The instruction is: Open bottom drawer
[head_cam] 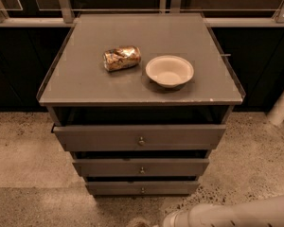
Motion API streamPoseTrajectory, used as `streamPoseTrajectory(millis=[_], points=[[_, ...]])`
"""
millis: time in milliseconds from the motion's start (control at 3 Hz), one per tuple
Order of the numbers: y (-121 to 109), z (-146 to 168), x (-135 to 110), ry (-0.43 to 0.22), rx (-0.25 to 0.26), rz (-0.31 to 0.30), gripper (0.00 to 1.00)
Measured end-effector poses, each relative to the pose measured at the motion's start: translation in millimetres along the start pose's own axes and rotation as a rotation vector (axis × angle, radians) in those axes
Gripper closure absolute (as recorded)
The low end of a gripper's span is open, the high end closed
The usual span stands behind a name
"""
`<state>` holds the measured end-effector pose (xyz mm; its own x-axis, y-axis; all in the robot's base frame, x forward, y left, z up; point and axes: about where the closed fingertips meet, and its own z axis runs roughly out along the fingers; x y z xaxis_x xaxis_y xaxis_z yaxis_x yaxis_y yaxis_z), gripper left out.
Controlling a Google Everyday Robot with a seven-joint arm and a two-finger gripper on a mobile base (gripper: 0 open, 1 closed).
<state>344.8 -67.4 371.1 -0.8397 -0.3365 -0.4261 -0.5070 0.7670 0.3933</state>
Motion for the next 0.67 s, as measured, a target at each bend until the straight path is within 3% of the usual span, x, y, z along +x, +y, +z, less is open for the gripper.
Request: streamPoseTrajectory(millis=[333, 667], points=[[-6, 7, -1, -0.034, 0.038, 0.024, 0.00], [-10, 35, 10, -0.129, 0.070, 0.081, 0.00]])
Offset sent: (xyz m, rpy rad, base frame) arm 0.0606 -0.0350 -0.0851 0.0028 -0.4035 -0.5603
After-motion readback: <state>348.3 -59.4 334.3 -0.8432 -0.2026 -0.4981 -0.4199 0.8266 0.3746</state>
